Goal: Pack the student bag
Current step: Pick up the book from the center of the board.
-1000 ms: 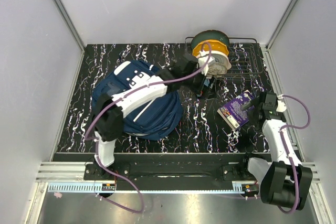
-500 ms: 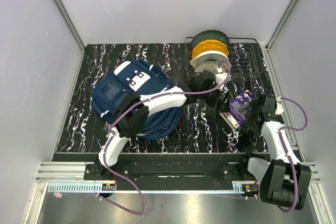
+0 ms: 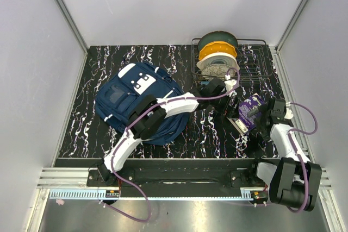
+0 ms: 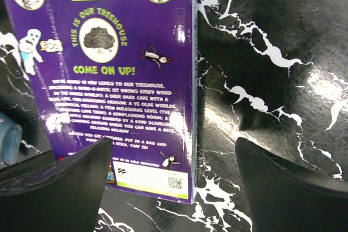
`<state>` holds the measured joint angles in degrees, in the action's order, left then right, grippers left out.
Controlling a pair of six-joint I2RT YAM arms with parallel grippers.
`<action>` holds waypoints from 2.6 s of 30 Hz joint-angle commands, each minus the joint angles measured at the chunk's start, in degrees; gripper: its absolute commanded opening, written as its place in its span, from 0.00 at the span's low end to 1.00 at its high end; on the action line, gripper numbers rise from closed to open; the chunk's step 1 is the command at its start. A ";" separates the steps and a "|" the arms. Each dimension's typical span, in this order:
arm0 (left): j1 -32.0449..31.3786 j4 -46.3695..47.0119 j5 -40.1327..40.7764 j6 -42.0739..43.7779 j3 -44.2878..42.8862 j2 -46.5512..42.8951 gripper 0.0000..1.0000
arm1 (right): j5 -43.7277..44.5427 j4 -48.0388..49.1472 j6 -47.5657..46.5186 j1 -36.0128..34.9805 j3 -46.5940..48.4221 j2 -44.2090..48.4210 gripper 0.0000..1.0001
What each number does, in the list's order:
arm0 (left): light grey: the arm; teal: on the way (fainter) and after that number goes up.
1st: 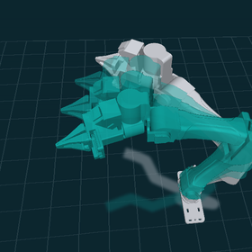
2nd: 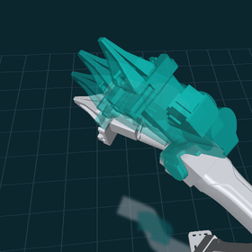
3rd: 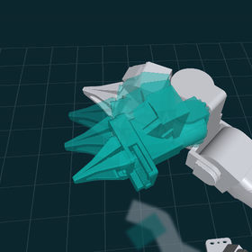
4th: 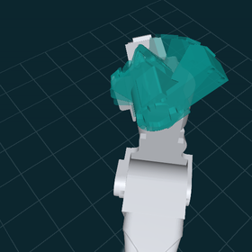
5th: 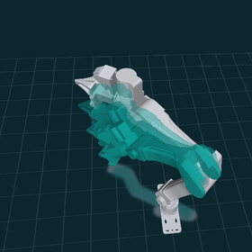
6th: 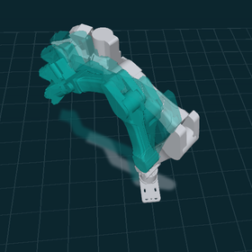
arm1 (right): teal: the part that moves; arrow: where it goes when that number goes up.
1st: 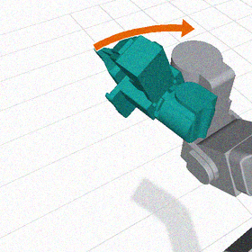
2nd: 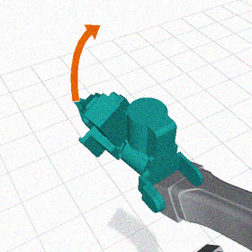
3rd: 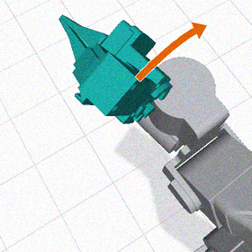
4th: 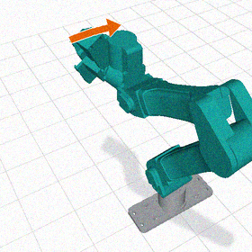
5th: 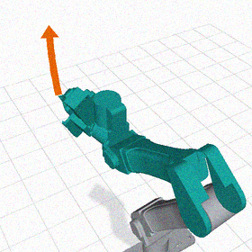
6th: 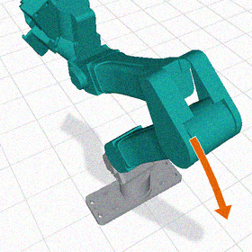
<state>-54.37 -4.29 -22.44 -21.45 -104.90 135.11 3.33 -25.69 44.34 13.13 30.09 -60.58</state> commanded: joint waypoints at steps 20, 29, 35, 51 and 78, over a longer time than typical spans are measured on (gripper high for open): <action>0.05 4.03 -8.33 -3.86 2.32 0.78 0.66 | -16.16 17.34 4.97 0.85 -8.46 0.01 0.76; -1.26 7.63 -6.75 -6.76 8.83 -3.62 0.32 | -22.40 17.96 4.88 0.85 -12.33 5.28 0.57; -1.88 8.77 -5.34 -6.59 13.92 -6.87 0.17 | -24.07 17.17 4.79 0.85 -14.00 9.42 0.31; -1.53 5.09 0.90 -8.34 21.67 -19.17 0.00 | -27.51 8.65 4.53 0.85 -12.34 17.50 0.78; 6.82 7.99 -4.19 -14.59 32.66 -44.40 0.00 | -51.49 19.09 12.35 0.85 -8.99 30.70 0.93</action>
<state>-48.05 -4.43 -23.14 -34.98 -71.64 96.01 -43.53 -13.78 55.11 14.24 19.49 -27.79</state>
